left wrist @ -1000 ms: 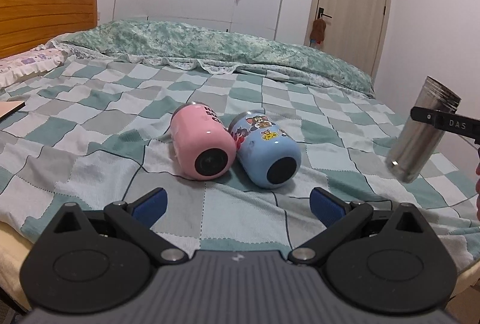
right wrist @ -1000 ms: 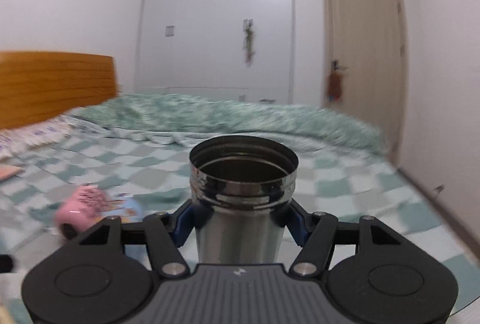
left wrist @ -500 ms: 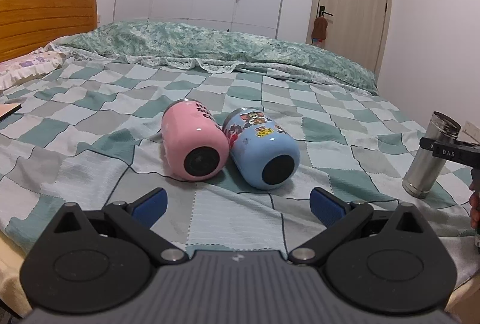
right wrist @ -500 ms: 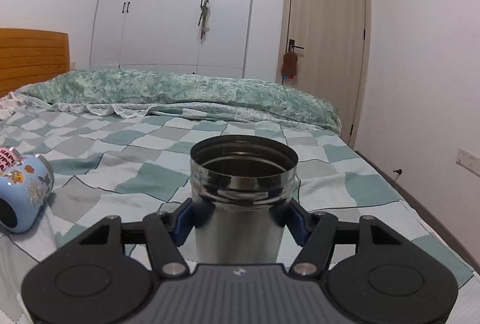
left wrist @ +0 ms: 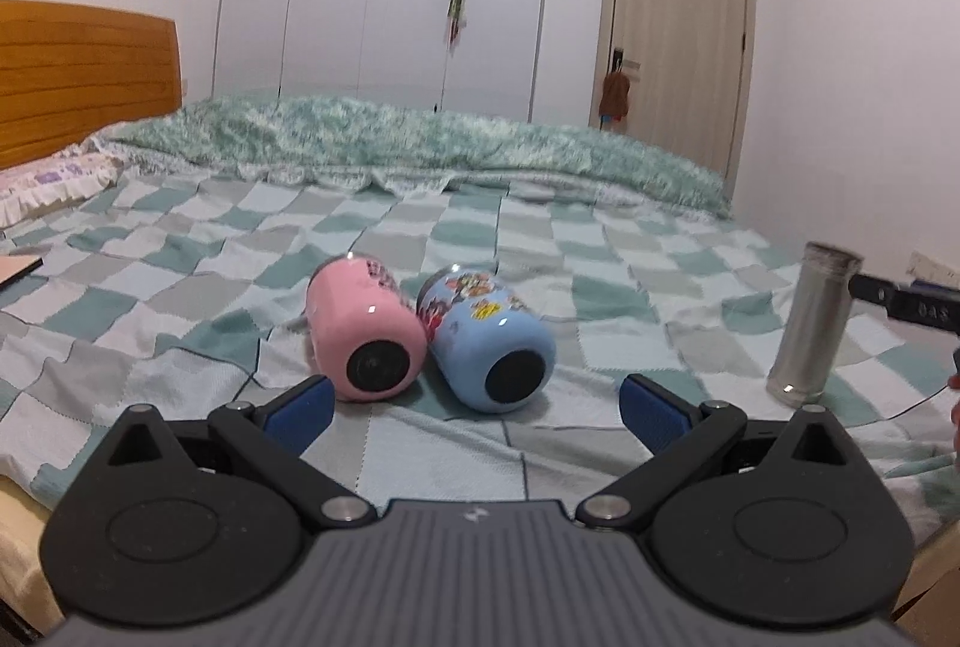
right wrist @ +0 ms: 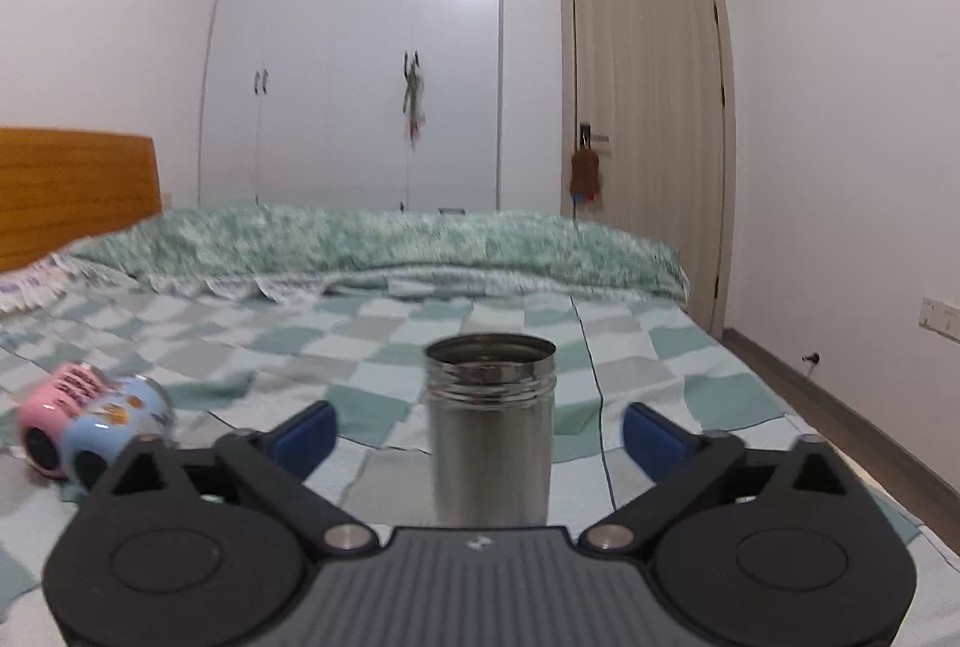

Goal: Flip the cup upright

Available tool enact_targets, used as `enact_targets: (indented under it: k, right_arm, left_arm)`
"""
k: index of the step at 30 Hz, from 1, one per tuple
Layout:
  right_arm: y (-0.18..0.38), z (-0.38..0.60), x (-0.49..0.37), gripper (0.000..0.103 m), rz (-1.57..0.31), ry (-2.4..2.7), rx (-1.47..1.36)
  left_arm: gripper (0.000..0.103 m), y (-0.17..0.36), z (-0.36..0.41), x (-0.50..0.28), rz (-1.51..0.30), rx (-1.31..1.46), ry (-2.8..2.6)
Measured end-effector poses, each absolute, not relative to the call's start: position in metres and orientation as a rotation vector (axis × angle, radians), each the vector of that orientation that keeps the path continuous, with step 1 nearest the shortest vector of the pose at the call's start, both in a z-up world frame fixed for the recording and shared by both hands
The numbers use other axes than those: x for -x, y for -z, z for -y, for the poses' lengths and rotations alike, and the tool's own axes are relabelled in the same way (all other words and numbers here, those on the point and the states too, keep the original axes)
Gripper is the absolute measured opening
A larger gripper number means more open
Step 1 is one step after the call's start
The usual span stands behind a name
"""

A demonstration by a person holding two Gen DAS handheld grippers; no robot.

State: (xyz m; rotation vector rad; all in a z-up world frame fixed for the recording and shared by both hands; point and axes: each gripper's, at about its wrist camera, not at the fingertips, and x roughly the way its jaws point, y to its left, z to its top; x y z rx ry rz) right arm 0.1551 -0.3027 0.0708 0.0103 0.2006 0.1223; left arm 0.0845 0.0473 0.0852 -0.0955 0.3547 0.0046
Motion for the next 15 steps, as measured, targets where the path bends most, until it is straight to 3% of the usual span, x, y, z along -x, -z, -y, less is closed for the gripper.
enact_targets:
  k: [5,15]
  right_arm:
    - [-0.064,0.286,-0.1,0.103,-0.172,-0.201,0.002]
    - [-0.007,0.251,-0.019,0.103,-0.167,-0.274,0.017]
  left_arm:
    - [0.103,-0.082,-0.039,-0.052,-0.242,0.052,-0.012]
    - [0.103,-0.034,-0.029,-0.009,-0.245,0.06,0.013]
